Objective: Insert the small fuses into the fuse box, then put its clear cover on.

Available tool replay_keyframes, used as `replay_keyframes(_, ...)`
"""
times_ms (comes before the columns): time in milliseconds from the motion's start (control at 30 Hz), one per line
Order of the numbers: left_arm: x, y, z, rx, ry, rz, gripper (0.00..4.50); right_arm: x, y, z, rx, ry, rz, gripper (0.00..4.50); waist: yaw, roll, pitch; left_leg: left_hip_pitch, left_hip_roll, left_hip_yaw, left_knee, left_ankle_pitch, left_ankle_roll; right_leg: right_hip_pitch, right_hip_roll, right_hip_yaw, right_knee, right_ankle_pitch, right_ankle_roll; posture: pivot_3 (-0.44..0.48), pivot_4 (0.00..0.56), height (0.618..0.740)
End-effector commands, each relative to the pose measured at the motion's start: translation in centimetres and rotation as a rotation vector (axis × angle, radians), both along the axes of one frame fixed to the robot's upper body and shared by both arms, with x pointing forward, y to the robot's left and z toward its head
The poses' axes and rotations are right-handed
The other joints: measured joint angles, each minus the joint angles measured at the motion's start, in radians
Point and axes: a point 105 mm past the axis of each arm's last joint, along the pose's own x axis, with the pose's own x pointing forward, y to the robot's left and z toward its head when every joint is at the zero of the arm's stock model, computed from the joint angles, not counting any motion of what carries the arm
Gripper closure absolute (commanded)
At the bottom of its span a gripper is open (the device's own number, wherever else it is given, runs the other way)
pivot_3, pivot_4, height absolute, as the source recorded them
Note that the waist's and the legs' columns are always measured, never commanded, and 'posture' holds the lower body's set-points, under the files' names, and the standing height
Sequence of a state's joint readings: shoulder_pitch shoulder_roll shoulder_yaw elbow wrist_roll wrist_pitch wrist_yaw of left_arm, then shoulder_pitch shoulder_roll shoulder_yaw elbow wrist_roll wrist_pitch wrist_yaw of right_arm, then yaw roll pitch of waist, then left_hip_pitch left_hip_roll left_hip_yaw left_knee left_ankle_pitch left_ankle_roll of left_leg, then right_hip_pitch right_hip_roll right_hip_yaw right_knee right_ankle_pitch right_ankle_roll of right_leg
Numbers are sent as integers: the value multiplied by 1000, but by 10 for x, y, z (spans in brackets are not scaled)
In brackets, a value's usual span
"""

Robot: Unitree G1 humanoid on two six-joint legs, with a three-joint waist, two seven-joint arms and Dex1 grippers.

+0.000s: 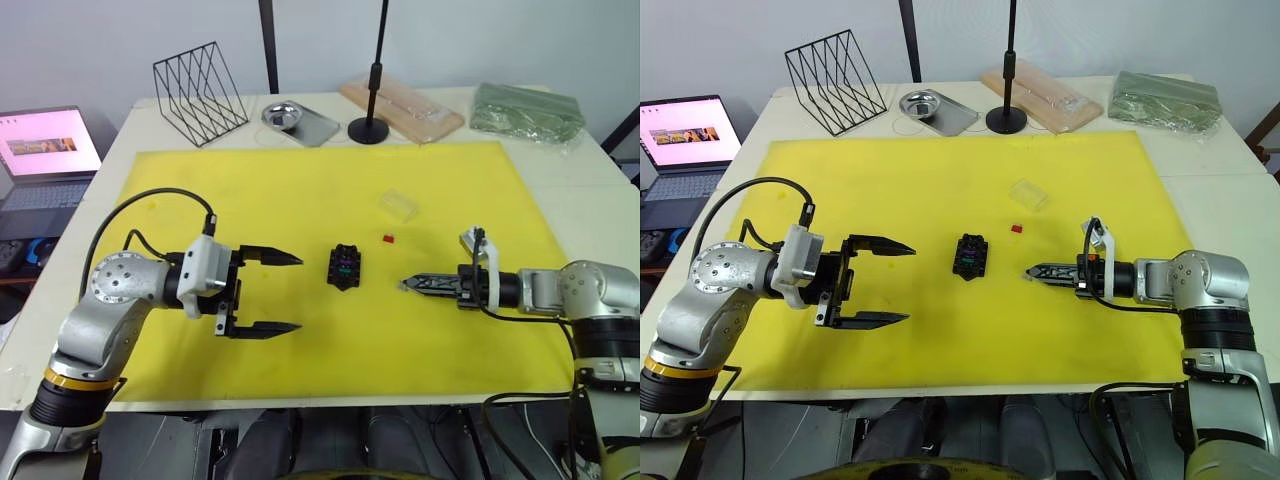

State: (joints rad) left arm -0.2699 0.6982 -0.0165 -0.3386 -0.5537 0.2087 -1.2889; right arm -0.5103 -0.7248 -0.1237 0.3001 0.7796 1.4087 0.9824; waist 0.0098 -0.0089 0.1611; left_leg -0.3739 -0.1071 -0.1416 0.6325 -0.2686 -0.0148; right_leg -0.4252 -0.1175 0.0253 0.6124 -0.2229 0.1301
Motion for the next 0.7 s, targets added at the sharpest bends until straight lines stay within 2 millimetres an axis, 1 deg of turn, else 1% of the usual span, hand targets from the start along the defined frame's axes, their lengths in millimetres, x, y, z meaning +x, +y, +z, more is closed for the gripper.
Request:
replay_keyframes(33,-3,-3,6,-4,-31,-16,0,-2,1,-9,-27,14,-5,3512,0,0,0,0,0,0,0,0,0,0,0,0,0,0,0,0,150,740)
replay_keyframes(133,-3,-3,6,-5,-30,-16,0,-2,0,-12,-44,14,-15,4490,0,-2,-1,0,0,0,0,0,0,1,0,0,0,0,0,0,150,740)
replay_keyframes(200,-3,-4,6,-7,-30,-15,0,-2,-1,-13,-49,12,-20,4490,1,-5,-3,1,0,0,0,0,0,1,0,0,0,0,0,0,150,740)
replay_keyframes(500,-4,-4,4,-6,-23,-18,0,-3,-4,-13,-49,8,-42,4490,2,-7,-4,1,0,0,1,0,0,2,0,0,0,0,0,0,150,740)
replay_keyframes(600,-6,-3,5,-8,-19,-17,0,-2,-7,2,-17,-32,-77,4490,3,-7,-4,1,0,0,1,0,0,2,0,0,0,0,0,0,150,740)
replay_keyframes(700,-8,-1,4,-7,-14,-10,0,-4,-8,21,36,-63,-132,4490,3,-6,-4,1,0,-1,1,0,0,2,0,0,0,0,0,0,150,740)
